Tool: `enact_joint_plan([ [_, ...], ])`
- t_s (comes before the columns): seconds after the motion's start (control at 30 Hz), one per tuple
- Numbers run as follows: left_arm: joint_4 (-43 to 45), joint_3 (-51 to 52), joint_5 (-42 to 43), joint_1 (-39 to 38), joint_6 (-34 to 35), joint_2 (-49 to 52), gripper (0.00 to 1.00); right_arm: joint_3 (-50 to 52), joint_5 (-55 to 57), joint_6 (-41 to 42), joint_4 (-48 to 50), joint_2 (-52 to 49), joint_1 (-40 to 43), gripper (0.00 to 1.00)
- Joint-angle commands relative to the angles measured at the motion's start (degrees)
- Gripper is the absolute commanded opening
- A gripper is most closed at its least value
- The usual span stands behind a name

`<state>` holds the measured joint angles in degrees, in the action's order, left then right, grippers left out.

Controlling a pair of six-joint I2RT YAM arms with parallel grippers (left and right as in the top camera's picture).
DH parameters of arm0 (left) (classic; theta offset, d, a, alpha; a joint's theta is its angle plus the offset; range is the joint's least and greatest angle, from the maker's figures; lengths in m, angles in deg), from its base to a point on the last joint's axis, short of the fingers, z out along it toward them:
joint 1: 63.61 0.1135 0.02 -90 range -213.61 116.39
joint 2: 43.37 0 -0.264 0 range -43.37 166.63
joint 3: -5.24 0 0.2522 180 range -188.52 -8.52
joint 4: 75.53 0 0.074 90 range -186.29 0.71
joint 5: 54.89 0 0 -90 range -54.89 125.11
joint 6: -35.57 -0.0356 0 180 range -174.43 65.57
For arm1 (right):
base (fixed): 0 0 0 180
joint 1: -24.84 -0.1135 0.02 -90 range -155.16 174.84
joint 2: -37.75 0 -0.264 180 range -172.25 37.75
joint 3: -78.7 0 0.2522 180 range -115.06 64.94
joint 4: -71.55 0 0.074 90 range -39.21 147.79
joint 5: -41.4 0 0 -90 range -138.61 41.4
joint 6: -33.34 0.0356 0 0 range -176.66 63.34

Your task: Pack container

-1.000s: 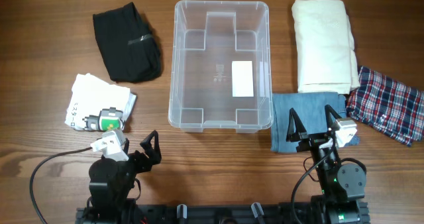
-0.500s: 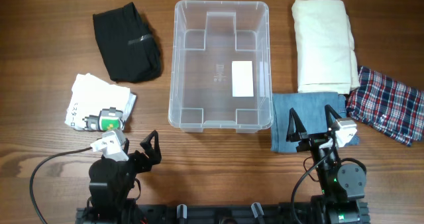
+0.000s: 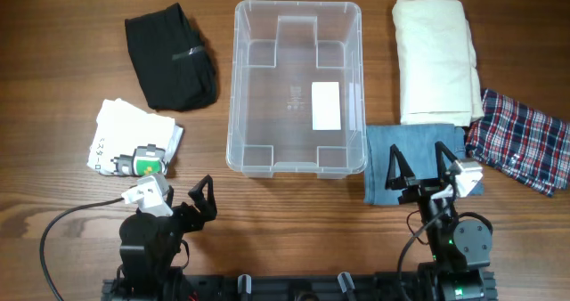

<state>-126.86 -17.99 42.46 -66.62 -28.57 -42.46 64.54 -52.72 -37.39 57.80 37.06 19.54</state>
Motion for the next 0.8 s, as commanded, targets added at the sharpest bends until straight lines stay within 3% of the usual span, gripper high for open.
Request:
enact_joint_plan([
  [0.0, 0.2, 0.3, 0.3, -0.1, 0.3, -0.7, 1.0, 0.1, -1.0, 12.8, 0.3, 0.3, 0.3, 1.0],
  [0.1, 0.2, 0.3, 0.3, -0.1, 0.3, -0.7, 1.0, 0.1, -2.8, 19.3, 0.4, 0.3, 0.3, 1.0],
  [0.27, 0.2, 0.3, 0.3, -0.1, 0.3, -0.7, 1.0, -1.5, -8.0, 12.5, 3.1, 0.2, 0.3, 1.0],
  [0.43, 0.2, 0.3, 0.3, -0.1, 0.3, -0.7, 1.0, -11.2, -8.0, 13.0, 0.3, -4.4, 0.3, 1.0],
  [0.63, 0.2, 0.3, 0.3, -0.1, 0.3, -0.7, 1.0, -29.5, -10.3, 12.5, -6.1, -23.8, 0.3, 1.0],
  [0.77, 0.2, 0.3, 0.3, -0.1, 0.3, -0.7, 1.0, -48.9, -12.4, 3.8, -19.6, -41.3, 0.4, 1.0],
])
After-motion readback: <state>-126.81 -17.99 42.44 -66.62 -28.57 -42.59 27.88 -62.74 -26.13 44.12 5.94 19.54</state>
